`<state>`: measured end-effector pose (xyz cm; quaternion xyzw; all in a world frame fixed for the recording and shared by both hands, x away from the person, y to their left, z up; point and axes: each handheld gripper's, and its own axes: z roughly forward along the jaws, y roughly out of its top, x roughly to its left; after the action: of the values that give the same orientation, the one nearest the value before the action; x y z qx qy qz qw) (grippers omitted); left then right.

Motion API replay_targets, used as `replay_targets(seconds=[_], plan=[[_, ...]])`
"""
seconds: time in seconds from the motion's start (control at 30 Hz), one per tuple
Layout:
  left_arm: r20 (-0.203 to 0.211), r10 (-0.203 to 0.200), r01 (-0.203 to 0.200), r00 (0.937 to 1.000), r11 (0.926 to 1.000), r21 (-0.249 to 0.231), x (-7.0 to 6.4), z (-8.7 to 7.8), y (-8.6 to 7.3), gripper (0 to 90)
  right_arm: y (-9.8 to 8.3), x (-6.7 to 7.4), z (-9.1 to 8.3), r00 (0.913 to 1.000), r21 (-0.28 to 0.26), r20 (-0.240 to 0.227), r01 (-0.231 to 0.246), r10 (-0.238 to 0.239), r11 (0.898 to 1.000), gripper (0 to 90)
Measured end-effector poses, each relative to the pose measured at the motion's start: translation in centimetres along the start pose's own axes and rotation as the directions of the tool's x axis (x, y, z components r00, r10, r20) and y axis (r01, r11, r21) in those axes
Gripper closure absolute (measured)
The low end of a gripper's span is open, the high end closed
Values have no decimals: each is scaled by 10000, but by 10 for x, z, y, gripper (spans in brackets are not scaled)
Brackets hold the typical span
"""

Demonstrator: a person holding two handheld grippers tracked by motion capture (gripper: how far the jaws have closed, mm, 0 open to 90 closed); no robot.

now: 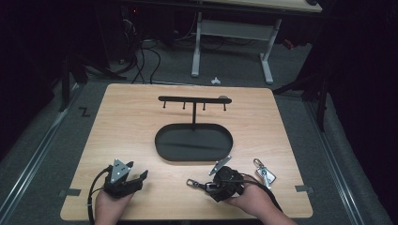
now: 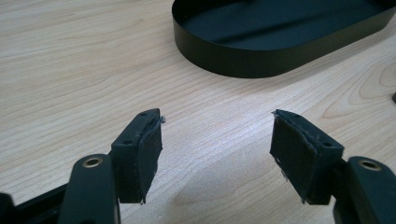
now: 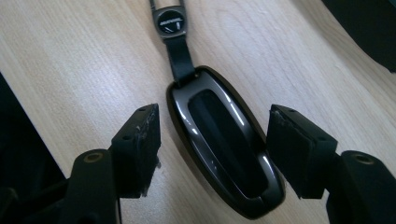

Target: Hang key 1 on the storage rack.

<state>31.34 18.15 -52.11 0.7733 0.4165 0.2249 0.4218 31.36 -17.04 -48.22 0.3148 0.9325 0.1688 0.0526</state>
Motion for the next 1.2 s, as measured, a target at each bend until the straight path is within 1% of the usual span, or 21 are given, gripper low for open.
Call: replay_targets(seconds=[0.03, 0.1, 0.13, 0.17, 0.2, 0.23, 0.3, 0.33, 0.43, 0.57, 0.6, 0.7, 0.8, 0.83, 0.87, 0.9, 0.97, 1.0, 1.1, 1.13, 1.2], plan=[[0, 0, 0, 10000, 10000, 0, 0, 0, 0, 341, 0, 0, 0, 10000, 0, 0, 0, 0, 10000, 350], [7, -26, 26, 10000, 10000, -26, 0, 0, 0, 341, 6, 1, 1, 9998, 231, -181, 110, -106, 9997, 340], [13, -22, 22, 10000, 10000, -16, 0, 0, 0, 341, 9, 1, 1, 9997, 377, -167, 189, -182, 9991, 340], [18, -26, 26, 10000, 10000, -13, 0, 0, 0, 341, 12, 1, 2, 9993, 517, -122, 357, -351, 9980, 341], [19, -9, 9, 10000, 10000, 1, 1, 0, 0, 341, 17, 1, 5, 9977, 796, -37, 682, -681, 9945, 340], [19, -9, 9, 10000, 10000, 1, 1, 0, 0, 341, 17, 1, 5, 9977, 796, -37, 682, -681, 9945, 340], [29, 3, -4, 10000, 10000, 23, 1, 0, 0, 342, 22, 0, 7, 9970, 1040, -21, 770, -772, 9916, 341], [36, -16, 16, 10000, 10000, 26, 1, 1, 0, 342, 27, -1, 9, 9963, 1202, -153, 854, -842, 9891, 348], [67, -31, 31, 10000, 10000, 36, 1, 0, 0, 342, 31, 0, 11, 9955, 1331, -194, 947, -930, 9866, 349], [85, -7, 6, 10000, 10000, 27, 0, 0, 0, 343, 41, 1, 15, 9912, 1403, -254, 1320, -1297, 9813, 362], [83, 30, -31, 10000, 10000, 55, 0, 1, 0, 343, 47, 2, 17, 9899, 1472, -301, 1418, -1388, 9789, 385], [68, 24, -25, 10000, 10000, 42, 0, 0, 0, 343, 51, 4, 19, 9887, 1631, -307, 1496, -1465, 9752, 417], [54, 1, -1, 10000, 10000, 3, 0, 0, 0, 343, 57, 5, 24, 9869, 1903, -411, 1610, -1560, 9684, 487], [57, 16, -16, 10000, 10000, 30, 1, 0, 0, 343, 57, 5, 24, 9869, 1903, -411, 1610, -1560, 9684, 487], [66, 11, -11, 10000, 10000, 44, 1, 0, 0, 344, 59, 4, 26, 9862, 1889, -495, 1644, -1578, 9681, 539], [66, 11, -11, 10000, 10000, 44, 1, 0, 0, 344, 59, 4, 26, 9862, 1889, -495, 1644, -1578, 9681, 539], [56, 14, -14, 10000, 10000, 46, 1, 0, 0, 344, 61, 5, 27, 9865, 1867, -543, 1622, -1547, 9689, 595], [62, -14, 14, 10000, 10000, 38, 2, 0, 0, 344, 62, 5, 27, 9860, 1890, -568, 1651, -1570, 9680, 646], [50, -27, 27, 10000, 10000, 15, 2, 0, 0, 344, 62, 7, 29, 9860, 1906, -630, 1639, -1546, 9679, 670], [52, -31, 31, 10000, 10000, 14, 2, 0, 0, 344, 63, 7, 29, 9841, 1914, -626, 1753, -1662, 9657, 677], [66, -2, 2, 10000, 10000, 34, 2, 0, 1, 345, 64, 8, 30, 9851, 2014, -571, 1704, -1621, 9646, 704]])
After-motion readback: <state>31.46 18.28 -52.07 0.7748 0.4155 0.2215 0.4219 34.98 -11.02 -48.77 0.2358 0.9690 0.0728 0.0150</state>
